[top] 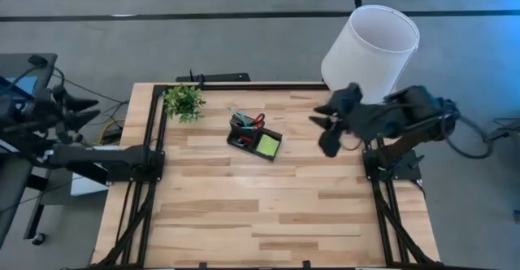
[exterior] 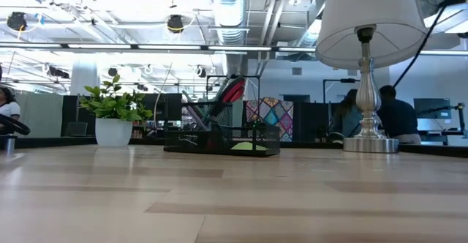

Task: Pick and place office supplies into organizer
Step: Return to Home Position

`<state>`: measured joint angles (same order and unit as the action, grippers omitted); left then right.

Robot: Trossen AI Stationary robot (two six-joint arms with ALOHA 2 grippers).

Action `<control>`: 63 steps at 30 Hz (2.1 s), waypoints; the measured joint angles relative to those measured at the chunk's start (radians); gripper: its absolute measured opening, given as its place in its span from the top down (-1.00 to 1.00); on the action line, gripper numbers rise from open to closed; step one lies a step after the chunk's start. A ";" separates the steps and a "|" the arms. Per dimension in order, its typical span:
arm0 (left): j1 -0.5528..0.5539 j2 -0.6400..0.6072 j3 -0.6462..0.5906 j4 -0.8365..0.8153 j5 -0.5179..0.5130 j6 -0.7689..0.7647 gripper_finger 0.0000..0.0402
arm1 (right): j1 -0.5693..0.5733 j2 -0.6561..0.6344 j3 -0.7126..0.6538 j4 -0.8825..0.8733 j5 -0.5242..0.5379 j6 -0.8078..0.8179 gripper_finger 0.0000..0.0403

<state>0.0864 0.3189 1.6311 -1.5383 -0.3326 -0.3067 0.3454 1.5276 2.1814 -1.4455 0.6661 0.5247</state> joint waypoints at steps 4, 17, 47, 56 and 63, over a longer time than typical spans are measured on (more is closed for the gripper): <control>0.028 -0.204 -0.191 0.149 0.063 -0.064 0.02 | 0.053 -0.043 0.000 0.006 0.071 -0.052 0.46; 0.105 -0.288 -0.634 0.364 0.217 0.021 0.02 | 0.089 -0.209 -0.152 0.568 -0.286 -0.467 0.46; 0.105 -0.302 -0.747 0.616 0.091 0.056 0.02 | -0.253 -0.959 -1.780 1.821 -0.816 -0.306 0.46; 0.105 -0.302 -0.753 0.722 0.124 0.054 0.02 | -0.283 -1.095 -2.060 2.108 -0.756 -0.209 0.46; 0.105 -0.302 -0.809 0.884 0.170 0.128 0.02 | -0.283 -1.157 -2.136 2.105 -0.717 -0.203 0.46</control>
<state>0.1917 0.0166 0.8224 -0.6545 -0.1629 -0.1782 0.0628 0.3701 0.0455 0.6590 -0.0505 0.3219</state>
